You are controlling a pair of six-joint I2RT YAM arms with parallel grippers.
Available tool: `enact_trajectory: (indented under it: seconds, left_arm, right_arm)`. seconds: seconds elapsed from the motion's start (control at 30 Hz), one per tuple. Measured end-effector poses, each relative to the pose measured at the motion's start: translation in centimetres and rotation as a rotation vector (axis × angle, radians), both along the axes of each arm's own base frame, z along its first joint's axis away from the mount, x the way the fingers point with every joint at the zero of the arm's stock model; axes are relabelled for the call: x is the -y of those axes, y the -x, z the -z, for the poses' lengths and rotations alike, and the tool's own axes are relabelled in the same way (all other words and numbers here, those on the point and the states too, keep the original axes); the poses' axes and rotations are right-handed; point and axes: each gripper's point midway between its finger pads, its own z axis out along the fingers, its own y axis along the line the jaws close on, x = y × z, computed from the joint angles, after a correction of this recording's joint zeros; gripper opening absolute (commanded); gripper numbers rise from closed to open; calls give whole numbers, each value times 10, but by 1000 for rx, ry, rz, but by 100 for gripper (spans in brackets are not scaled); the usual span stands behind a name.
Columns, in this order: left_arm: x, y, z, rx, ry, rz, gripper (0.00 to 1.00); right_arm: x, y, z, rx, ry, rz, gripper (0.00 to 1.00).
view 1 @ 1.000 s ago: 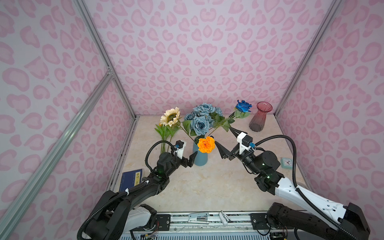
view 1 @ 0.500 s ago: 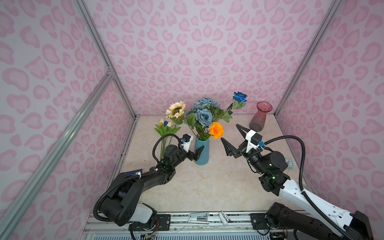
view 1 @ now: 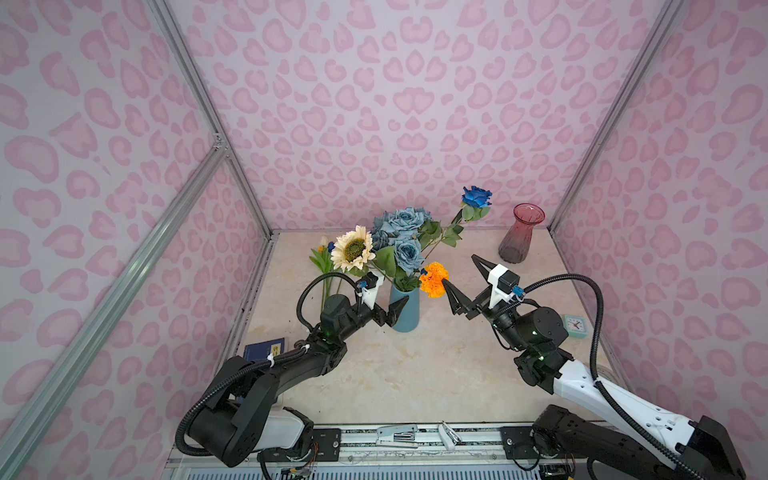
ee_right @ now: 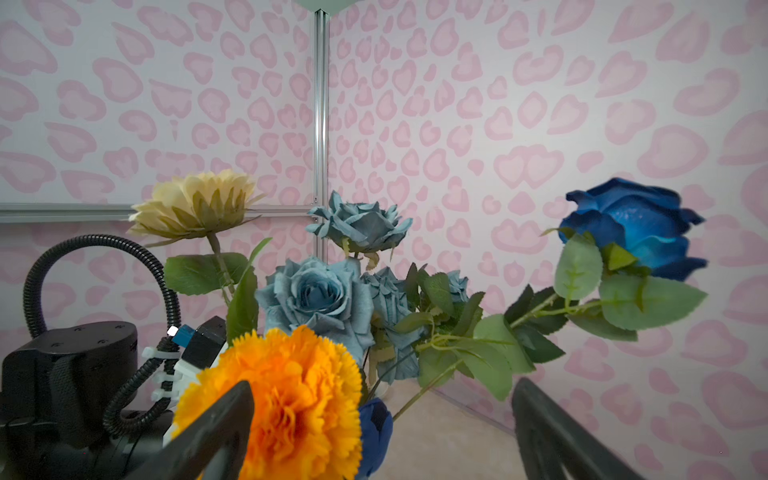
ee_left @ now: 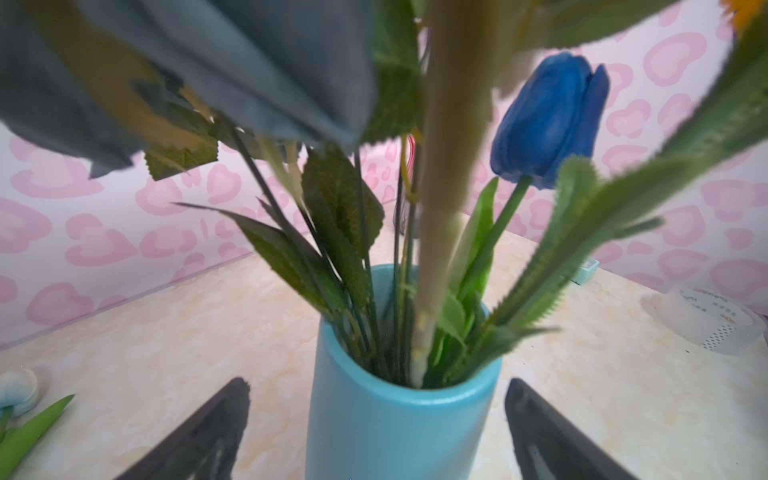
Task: Arrange the flowers into the vase
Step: 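Close the left gripper around the teal vase body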
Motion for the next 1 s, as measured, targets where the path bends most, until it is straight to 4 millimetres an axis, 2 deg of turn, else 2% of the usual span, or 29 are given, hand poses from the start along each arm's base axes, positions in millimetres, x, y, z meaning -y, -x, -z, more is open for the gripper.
enact_trajectory:
  seconds: [0.2,0.43,0.63,0.9,1.0]
  left_arm:
    - [12,1,22,-57,-20,49,97]
    - [25,-8,19,-51,-3,71,97]
    - [31,-16,30,-66,9,73,97]
    - [39,-26,27,-41,30,77,100]
    - [42,-30,29,-41,30,78,96]
  right_arm:
    - [0,-1,0,3,-4,5,95]
    - [-1,-3,1,5,-5,5,95]
    - [1,-1,-6,24,-20,4,95]
    - [5,4,-8,39,-25,10,94]
    - [6,4,-9,39,-27,14,94]
